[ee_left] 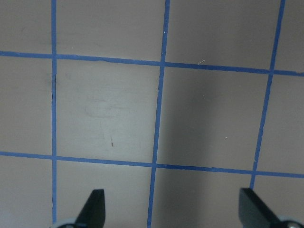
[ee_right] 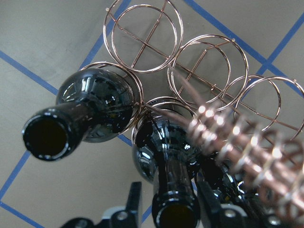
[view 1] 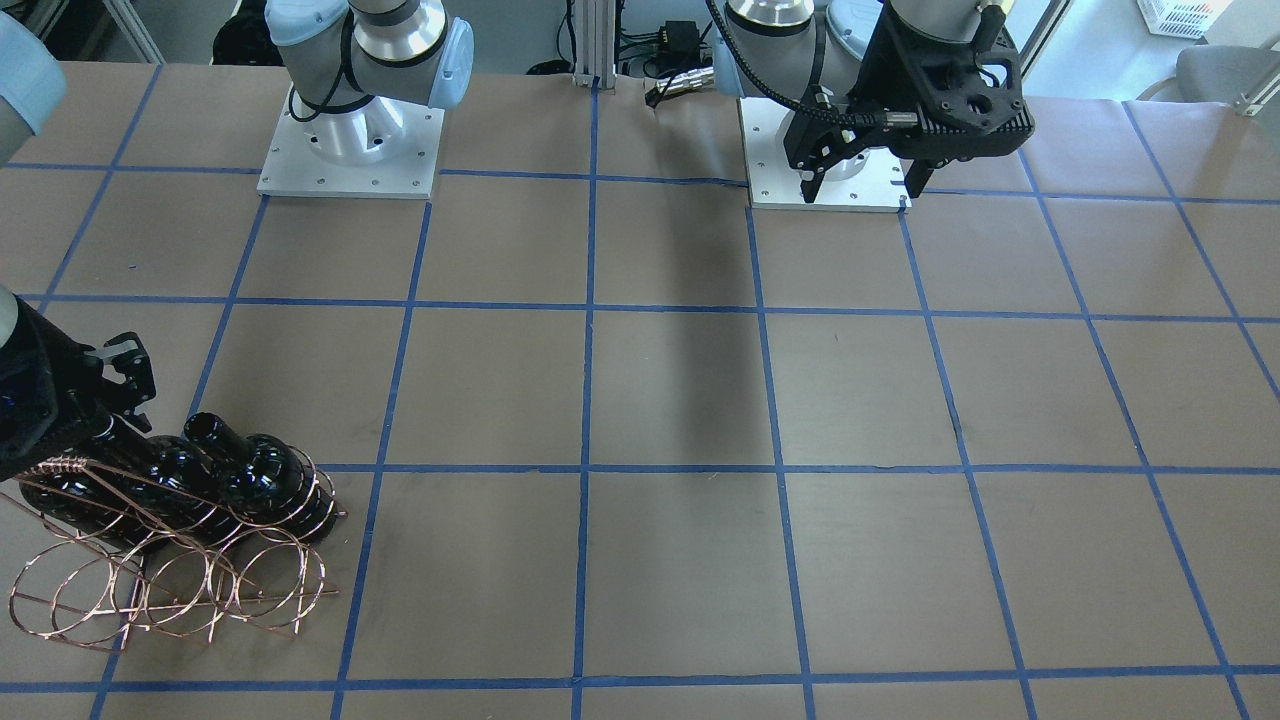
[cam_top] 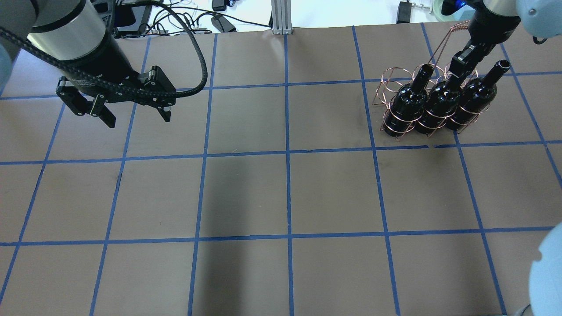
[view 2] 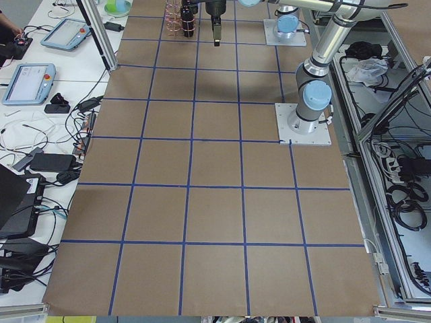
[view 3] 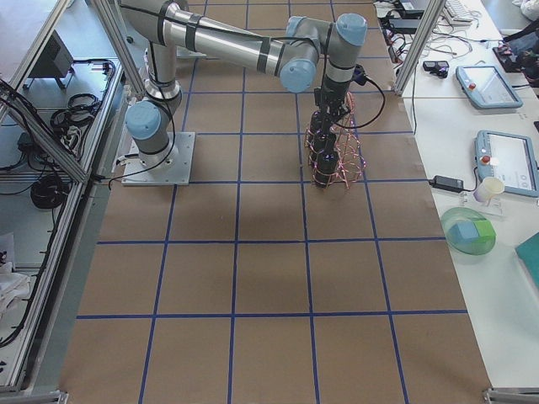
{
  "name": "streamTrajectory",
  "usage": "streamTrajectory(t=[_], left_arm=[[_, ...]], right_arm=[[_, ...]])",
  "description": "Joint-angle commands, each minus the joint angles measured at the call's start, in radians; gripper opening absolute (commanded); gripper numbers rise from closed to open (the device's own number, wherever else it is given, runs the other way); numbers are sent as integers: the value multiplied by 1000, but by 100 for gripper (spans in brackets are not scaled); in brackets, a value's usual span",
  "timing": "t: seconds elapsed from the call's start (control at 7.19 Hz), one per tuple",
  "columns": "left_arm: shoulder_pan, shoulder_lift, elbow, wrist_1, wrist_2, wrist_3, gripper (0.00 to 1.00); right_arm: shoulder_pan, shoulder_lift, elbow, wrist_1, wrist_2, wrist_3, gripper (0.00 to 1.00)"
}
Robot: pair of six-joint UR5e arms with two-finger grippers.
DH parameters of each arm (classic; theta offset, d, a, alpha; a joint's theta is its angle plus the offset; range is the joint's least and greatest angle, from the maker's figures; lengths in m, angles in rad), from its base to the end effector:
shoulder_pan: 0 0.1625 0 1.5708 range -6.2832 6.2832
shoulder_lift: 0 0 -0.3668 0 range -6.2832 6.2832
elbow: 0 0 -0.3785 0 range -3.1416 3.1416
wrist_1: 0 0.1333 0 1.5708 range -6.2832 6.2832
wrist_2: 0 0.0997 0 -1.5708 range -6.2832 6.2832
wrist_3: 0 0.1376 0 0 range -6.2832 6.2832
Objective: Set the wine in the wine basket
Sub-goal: 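Push the bottle deeper into the rack slot with the right gripper, then open the right gripper and raise it above the rack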
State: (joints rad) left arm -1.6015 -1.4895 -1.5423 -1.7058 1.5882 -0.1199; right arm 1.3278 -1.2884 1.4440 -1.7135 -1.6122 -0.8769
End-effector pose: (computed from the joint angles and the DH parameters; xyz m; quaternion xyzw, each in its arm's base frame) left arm -0.1444 -0.4384 0.4295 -0.0445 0.9989 0.0119 0.0096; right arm -0.0143 -0.5879 0.3174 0.3117 -0.9499 -0.0165 0.0141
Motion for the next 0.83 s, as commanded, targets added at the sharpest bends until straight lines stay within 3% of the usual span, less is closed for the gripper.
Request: streamTrajectory(t=[0.0, 0.14, 0.7], left_arm=[[0, 0, -1, 0, -1, 0, 100], [0, 0, -1, 0, 1, 0, 100], [0, 0, -1, 0, 3, 3, 100]], right_arm=[[1, -49, -1, 14, -6, 13, 100], [-1, -104, -1, 52, -5, 36, 100], [2, -310, 3, 236, 8, 556, 100]])
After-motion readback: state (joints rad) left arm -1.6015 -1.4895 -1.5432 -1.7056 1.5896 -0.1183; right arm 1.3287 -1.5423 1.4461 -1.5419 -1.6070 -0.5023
